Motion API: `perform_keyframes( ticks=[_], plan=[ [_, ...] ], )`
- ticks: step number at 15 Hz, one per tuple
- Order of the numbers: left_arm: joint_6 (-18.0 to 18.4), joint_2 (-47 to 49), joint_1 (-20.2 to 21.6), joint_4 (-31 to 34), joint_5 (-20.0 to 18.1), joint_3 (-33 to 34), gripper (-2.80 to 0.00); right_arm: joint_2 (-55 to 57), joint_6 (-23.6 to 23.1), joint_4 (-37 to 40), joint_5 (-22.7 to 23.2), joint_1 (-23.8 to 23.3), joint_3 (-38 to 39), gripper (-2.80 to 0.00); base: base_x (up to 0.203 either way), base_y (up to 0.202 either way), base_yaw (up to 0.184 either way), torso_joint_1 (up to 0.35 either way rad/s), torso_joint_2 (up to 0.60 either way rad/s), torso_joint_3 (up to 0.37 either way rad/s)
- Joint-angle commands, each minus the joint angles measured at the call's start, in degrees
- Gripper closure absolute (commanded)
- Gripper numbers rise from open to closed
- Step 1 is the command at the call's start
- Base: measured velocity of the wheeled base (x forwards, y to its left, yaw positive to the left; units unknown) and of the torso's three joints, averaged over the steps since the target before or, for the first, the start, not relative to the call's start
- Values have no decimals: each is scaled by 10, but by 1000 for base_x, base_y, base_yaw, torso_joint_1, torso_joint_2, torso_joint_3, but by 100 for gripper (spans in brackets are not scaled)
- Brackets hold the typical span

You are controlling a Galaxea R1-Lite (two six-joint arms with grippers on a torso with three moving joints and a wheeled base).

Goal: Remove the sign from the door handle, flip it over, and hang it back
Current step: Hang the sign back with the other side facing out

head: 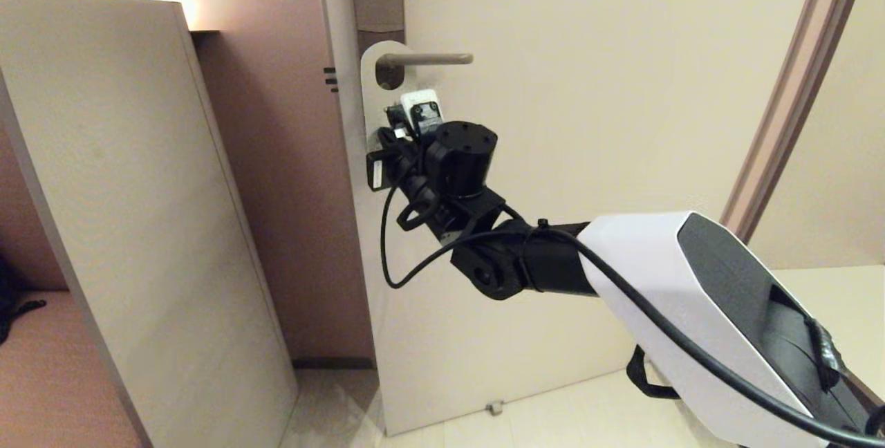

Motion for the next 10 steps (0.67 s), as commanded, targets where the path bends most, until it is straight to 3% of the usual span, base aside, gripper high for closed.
perform_keyframes(
  ticks=[1,10],
  plan=[
    [0,1,0,0,0,0,0,-31,1,-3,-1,-1,0,0,0,0,0,0,0,0],
    [0,1,0,0,0,0,0,-67,1,-4,-1,11,0,0,0,0,0,0,0,0]
  ],
)
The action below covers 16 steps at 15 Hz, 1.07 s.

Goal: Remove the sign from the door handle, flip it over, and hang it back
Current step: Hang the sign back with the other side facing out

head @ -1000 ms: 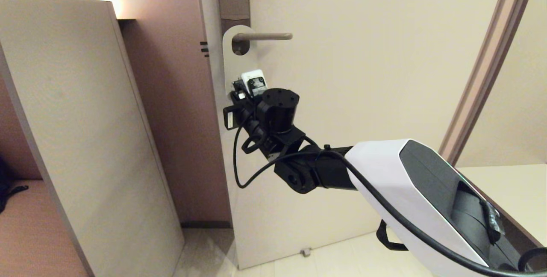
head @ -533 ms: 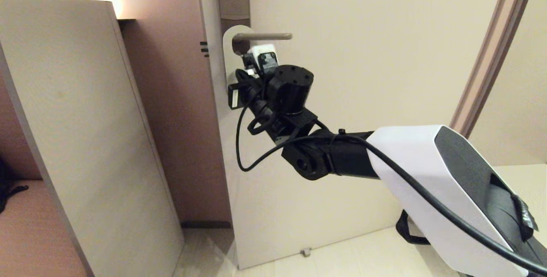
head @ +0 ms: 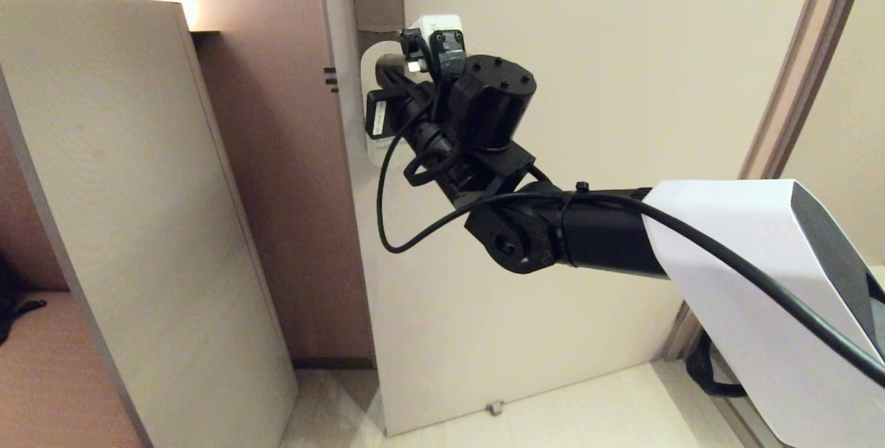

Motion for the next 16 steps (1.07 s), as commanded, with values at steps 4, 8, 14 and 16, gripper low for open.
perform_keyframes(
  ticks=[4,8,14,16],
  plan=[
    [-1,1,0,0,0,0,0,31,-1,-5,-1,1,0,0,0,0,0,0,0,0],
    [0,1,0,0,0,0,0,61,0,-14,-2,1,0,0,0,0,0,0,0,0],
    [-1,1,0,0,0,0,0,89,-1,-29,-3,-1,0,0,0,0,0,0,0,0],
    [-1,1,0,0,0,0,0,96,-1,-30,-3,-1,0,0,0,0,0,0,0,0]
  ],
)
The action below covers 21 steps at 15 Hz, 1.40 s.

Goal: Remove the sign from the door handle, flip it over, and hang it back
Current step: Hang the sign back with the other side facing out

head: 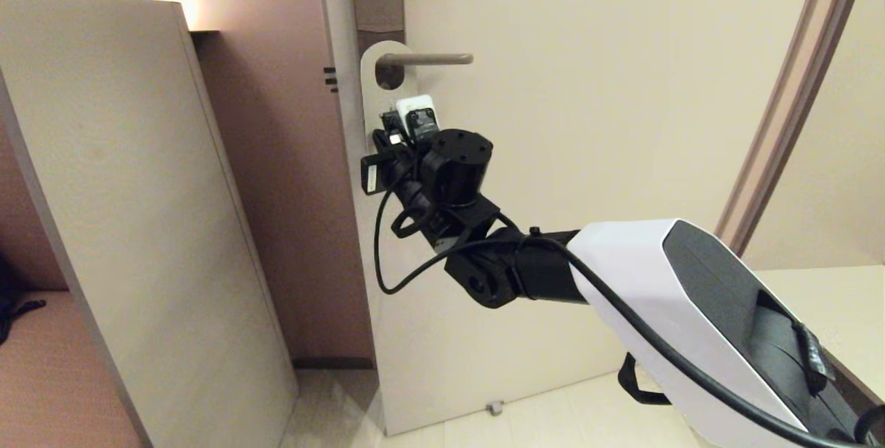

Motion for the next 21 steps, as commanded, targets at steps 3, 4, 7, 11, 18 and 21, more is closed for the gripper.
perform_keyframes(
  ticks=[3,4,7,11,18,21],
  plan=[
    [0,1,0,0,0,0,0,17,2,-3,0,-4,-1,0,0,0,0,0,0,0],
    [0,1,0,0,0,0,0,18,3,-3,1,-6,-1,0,0,0,0,0,0,0],
    [1,1,0,0,0,0,0,19,3,-3,3,-8,0,0,0,0,0,0,0,0],
    [0,1,0,0,0,0,0,-2,0,1,1,-20,1,0,0,0,0,0,0,0],
    [0,1,0,0,0,0,0,-120,-29,73,-18,-85,66,0,0,0,0,0,0,0],
    [1,1,0,0,0,0,0,-211,-48,109,-30,-134,139,0,0,0,0,0,0,0]
  ],
)
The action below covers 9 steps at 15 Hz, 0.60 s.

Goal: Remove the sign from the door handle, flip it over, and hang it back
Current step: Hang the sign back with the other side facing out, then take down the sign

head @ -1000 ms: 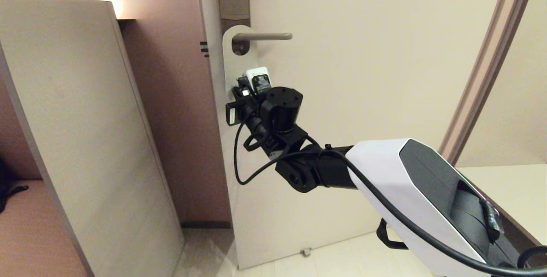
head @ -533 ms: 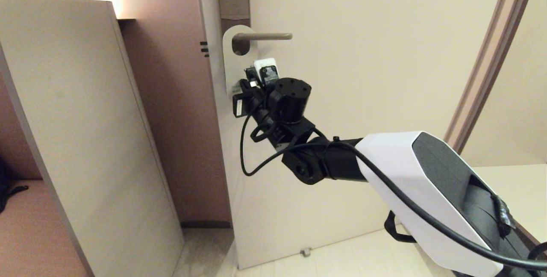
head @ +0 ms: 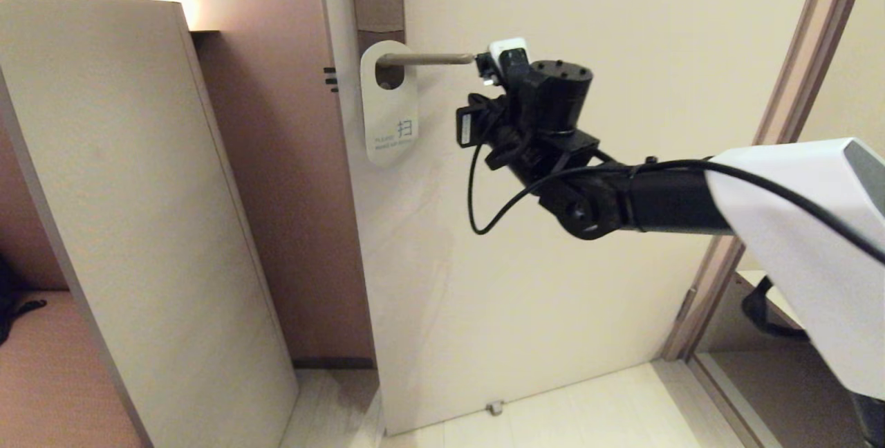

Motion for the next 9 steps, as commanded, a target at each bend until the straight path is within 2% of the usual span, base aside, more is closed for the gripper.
perform_keyframes(
  ticks=[1,5,9],
  plan=[
    [1,1,0,0,0,0,0,-93,-12,13,-5,-35,50,0,0,0,0,0,0,0],
    [0,1,0,0,0,0,0,-225,-38,65,-15,-94,144,0,0,0,0,0,0,0],
    [1,1,0,0,0,0,0,-369,-46,155,-60,-132,248,0,0,0,0,0,0,0]
  ],
)
